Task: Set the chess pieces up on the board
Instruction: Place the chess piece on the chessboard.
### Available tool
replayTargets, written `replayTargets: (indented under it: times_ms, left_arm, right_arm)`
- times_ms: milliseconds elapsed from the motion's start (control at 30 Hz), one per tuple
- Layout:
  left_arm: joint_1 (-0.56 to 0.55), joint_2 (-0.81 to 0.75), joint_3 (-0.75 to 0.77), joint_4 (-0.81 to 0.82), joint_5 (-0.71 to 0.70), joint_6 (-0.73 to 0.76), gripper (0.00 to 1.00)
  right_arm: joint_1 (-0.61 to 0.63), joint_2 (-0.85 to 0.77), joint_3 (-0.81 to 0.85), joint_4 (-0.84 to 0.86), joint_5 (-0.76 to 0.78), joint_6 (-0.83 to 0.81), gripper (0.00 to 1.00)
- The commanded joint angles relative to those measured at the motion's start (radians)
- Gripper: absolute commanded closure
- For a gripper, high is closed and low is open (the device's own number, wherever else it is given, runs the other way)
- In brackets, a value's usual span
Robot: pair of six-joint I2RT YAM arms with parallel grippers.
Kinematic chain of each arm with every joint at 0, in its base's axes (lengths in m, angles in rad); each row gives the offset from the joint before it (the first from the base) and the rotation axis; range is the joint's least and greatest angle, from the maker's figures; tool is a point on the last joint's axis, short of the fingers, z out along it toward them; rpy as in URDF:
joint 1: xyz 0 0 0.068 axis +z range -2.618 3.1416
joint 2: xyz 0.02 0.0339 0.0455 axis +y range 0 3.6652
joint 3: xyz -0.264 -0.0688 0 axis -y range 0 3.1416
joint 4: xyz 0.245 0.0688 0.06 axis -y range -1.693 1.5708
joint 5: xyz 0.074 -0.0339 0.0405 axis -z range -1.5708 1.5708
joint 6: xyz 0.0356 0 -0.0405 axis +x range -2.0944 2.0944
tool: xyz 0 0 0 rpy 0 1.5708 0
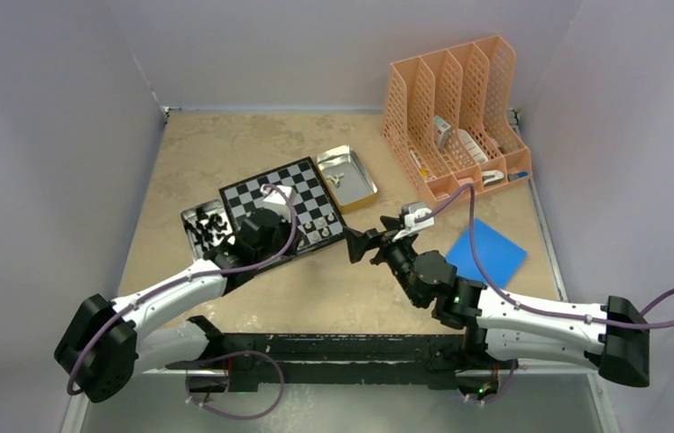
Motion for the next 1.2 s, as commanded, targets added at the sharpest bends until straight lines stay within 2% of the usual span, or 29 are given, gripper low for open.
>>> replayTargets:
  times_ms: [0,533,1167]
  left_arm:
    - [-0.007,-0.045,-0.072,0.217,-0.032,0.039,1.0]
    - [-0.007,0.045,-0.149,0.409,-0.011,0.081,1.0]
    - [-0.007,0.105,-0.19,0.474,-0.039,0.068,1.0]
  right_arm:
    - [0.003,-0.016,-0.004,0.059,0.037,-0.013,0.01]
    - [0.003,-0.018,-0.027,0.104,0.007,-0.052,0.01]
    - [0.003,-0.02,-0.029,0.112,-0.018,-0.051,0.01]
